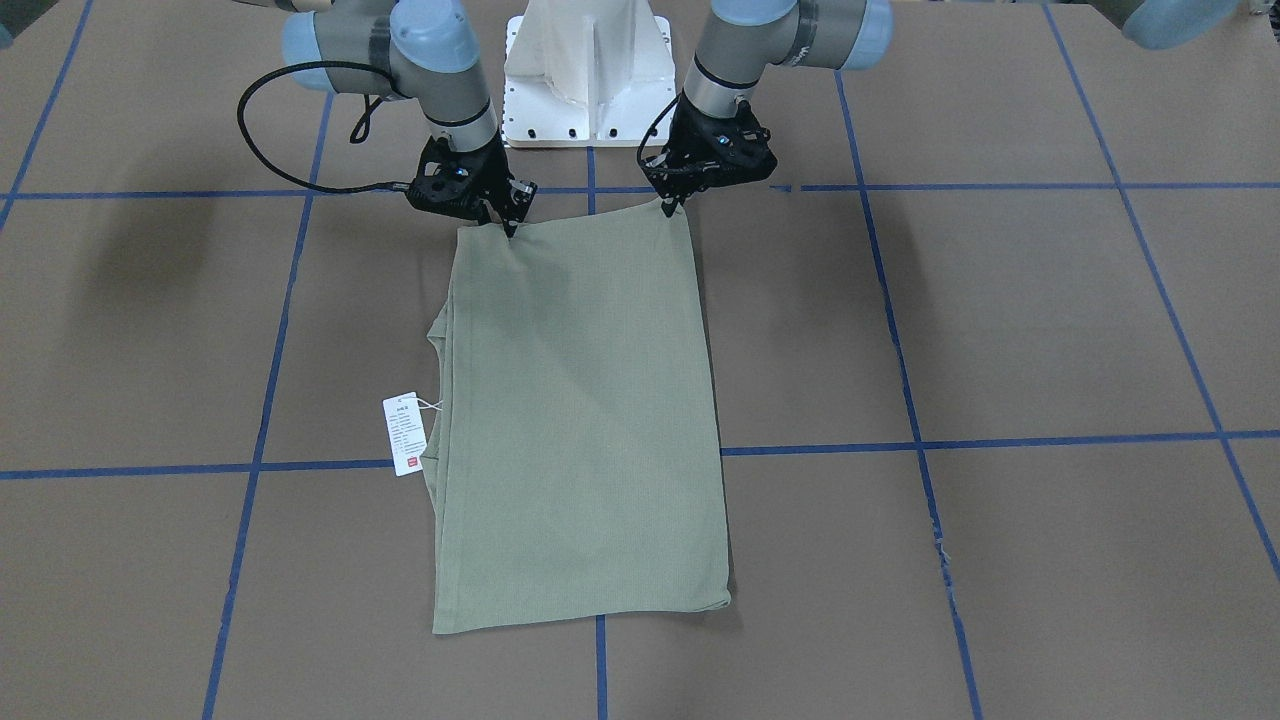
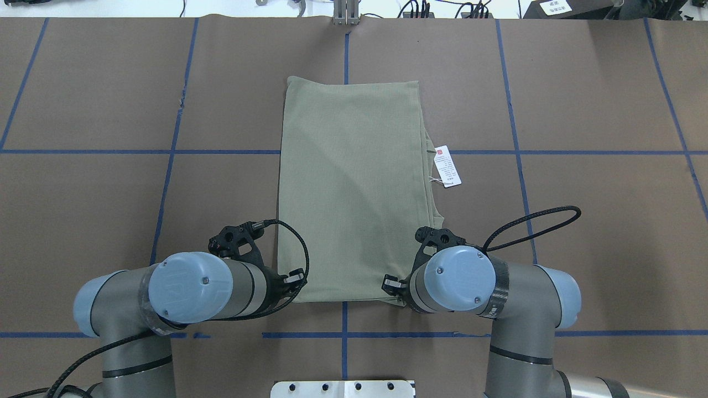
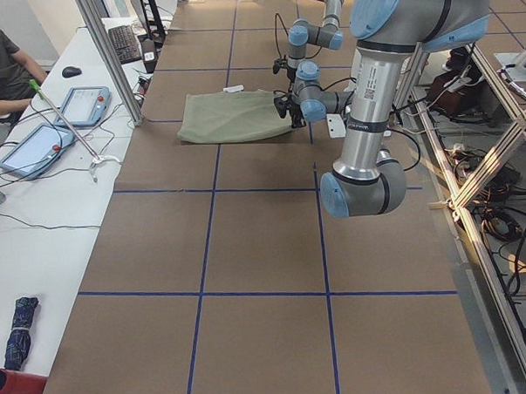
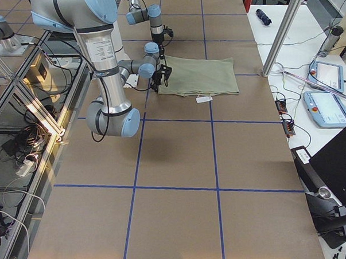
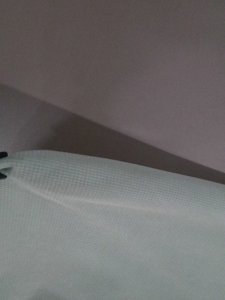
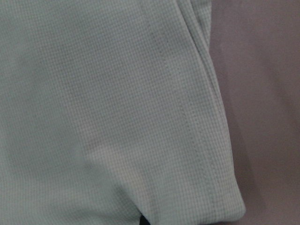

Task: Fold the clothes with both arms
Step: 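Lift the near edge with both grippers and fold it away from the robot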

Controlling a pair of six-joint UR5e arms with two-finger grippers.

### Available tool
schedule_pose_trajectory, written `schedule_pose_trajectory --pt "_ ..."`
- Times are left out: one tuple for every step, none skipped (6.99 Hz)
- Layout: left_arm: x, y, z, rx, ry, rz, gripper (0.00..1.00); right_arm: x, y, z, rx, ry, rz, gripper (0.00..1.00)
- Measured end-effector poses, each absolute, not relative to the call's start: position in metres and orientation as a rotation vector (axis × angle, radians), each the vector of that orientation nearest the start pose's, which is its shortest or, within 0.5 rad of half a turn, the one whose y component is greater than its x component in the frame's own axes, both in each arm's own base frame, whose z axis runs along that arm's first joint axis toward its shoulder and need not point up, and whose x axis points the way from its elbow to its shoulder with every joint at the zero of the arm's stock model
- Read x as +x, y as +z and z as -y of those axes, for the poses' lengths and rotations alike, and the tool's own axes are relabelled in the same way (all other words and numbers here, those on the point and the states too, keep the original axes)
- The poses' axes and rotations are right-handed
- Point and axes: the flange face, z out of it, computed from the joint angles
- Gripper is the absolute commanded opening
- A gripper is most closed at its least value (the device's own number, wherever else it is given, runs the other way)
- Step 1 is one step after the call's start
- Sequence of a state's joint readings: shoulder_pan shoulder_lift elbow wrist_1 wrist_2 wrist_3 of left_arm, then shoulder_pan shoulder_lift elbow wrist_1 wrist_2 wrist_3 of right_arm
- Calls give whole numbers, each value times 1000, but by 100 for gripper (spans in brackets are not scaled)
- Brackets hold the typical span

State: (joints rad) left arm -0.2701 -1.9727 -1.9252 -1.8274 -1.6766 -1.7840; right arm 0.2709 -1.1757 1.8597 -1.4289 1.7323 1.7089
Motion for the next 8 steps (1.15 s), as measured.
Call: schedule_pose_trajectory --pt "534 252 275 -68 -387 -1022 0 -553 299 278 -97 321 838 0" --pt "534 252 275 -69 -387 -1022 0 -552 298 280 -96 324 840 0" --pt "534 252 275 -69 -386 -1023 0 -550 295 282 -97 327 846 0" --pt "532 249 274 -68 -385 -1029 0 -547 290 281 -107 323 858 0" --pt "525 242 268 -68 -378 -1048 0 -540 281 278 -131 309 879 0" --pt "515 230 255 -76 -360 -1067 0 -526 268 271 -162 287 914 0" --pt "504 218 234 -94 -333 -1066 0 -506 254 262 -197 260 953 0" --pt "490 204 212 -116 -306 -1055 0 -480 243 250 -240 226 991 0"
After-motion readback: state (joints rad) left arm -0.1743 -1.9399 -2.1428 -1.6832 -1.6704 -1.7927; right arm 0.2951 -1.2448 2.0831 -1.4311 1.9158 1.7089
